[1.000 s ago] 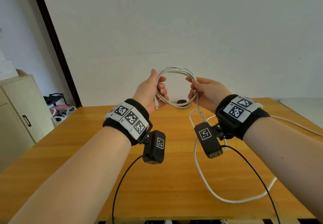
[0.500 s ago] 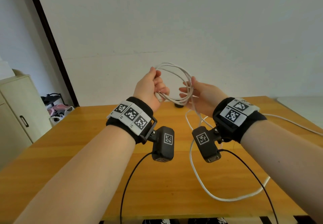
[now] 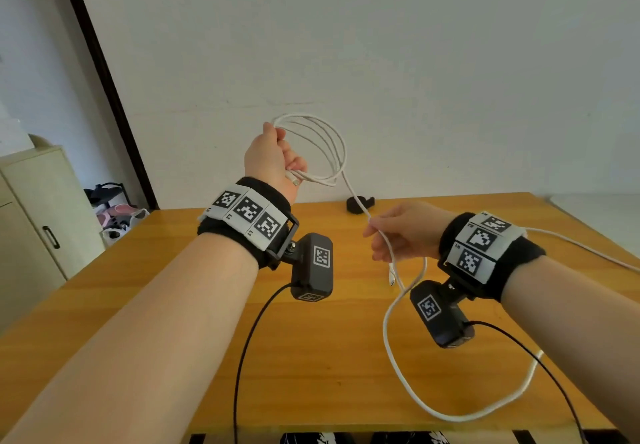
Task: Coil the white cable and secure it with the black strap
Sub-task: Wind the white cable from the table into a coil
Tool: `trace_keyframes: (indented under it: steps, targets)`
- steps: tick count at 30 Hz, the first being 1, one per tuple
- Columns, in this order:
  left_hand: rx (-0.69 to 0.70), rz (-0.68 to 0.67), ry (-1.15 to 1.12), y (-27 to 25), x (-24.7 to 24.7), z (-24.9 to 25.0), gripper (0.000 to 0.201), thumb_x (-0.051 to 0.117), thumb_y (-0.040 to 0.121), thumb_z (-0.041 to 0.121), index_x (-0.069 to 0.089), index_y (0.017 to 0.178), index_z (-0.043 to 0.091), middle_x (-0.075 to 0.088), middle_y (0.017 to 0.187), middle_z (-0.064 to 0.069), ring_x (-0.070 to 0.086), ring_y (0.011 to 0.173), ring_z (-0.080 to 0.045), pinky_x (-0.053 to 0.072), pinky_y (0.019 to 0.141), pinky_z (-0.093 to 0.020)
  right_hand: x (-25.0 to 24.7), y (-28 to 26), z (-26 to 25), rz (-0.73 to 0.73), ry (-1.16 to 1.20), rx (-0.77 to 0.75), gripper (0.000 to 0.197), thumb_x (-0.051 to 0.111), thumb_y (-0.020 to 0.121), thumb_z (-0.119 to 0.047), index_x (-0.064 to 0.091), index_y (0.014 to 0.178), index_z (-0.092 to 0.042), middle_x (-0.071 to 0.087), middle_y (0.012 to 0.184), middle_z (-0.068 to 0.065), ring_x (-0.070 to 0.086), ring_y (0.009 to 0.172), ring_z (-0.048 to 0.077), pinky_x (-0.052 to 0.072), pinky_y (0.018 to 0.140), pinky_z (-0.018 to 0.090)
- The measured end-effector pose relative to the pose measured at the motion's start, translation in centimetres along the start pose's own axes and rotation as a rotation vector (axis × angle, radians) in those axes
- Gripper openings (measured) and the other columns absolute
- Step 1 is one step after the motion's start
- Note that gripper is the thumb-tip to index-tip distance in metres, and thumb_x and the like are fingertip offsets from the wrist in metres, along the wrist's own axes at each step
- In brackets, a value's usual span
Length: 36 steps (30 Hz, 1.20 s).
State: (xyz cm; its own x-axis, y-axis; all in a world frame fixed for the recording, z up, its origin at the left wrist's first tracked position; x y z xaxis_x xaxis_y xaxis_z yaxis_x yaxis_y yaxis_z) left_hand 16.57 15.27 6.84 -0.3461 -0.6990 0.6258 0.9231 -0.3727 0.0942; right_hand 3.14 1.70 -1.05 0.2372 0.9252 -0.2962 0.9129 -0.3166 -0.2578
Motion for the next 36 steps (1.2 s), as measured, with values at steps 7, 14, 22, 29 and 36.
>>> trace_keyframes:
  steps: [7,14,22,29,36]
  targets:
    - [0.027,-0.079,0.144,-0.9,1.7,-1.3,0.032,0.034,0.099,0.031,0.044,0.073,0.016,0.030,0.048,0.008,0.026,0.034,-0.006,0.028,0.042,-0.020,0.9,0.4,-2.8,0.348,-0.669,-0.171,0.024,0.050,0.094,-0.022,0.067,0.085,-0.007,0.072,0.083,0.007,0.061,0.070,0.014,0.051,0.069,0.025]
    - [0.218,-0.266,0.600,-2.6,3.3,-2.3,0.027,0.031,0.101,0.022,0.044,0.079,0.017,0.036,0.061,0.005,0.031,0.048,-0.007,0.032,0.053,-0.024,3.2,0.2,-3.9,0.244,-1.019,-0.170,0.041,0.040,0.092,0.000,0.059,0.125,-0.015,0.058,0.127,0.008,0.058,0.112,0.024,0.050,0.094,0.033]
    - [0.477,-0.474,1.188,-4.4,4.3,-4.4,0.022,0.033,0.100,0.025,0.043,0.094,0.006,0.059,0.083,-0.003,0.063,0.080,-0.022,0.055,0.078,-0.041,1.3,-0.6,-4.7,0.397,-0.620,-0.403,0.006,0.072,0.077,-0.012,0.068,0.079,-0.015,0.066,0.082,-0.001,0.057,0.075,0.012,0.050,0.076,0.026]
    - [0.502,-0.504,1.435,-5.0,4.1,-5.8,0.018,0.028,0.100,0.033,0.030,0.098,0.016,0.064,0.087,-0.013,0.066,0.071,-0.028,0.056,0.064,-0.044,-0.6,-1.2,-3.6,0.362,0.091,-0.340,0.032,0.074,0.072,0.000,0.047,0.086,-0.009,0.067,0.082,0.015,0.064,0.048,0.008,0.050,0.045,0.014]
    - [0.490,-0.426,1.439,-3.5,3.4,-5.1,0.019,0.028,0.101,0.030,0.029,0.094,0.012,0.063,0.086,-0.020,0.061,0.076,-0.035,0.050,0.071,-0.047,0.5,-1.1,-3.0,0.121,-0.269,-0.186,0.030,0.072,0.074,-0.004,0.056,0.099,-0.009,0.072,0.092,0.011,0.070,0.072,0.017,0.057,0.057,0.020]
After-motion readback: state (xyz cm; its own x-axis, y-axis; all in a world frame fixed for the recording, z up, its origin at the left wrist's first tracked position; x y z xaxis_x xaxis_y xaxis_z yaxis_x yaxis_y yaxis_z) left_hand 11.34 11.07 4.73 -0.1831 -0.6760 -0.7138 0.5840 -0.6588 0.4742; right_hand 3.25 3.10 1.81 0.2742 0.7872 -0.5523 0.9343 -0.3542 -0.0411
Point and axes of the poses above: each hand's wrist, its own y-axis towards the middle knuckle, its own x-axis out of the palm, z = x × y, the point moved 7 cm from there along y, towards the middle knuckle
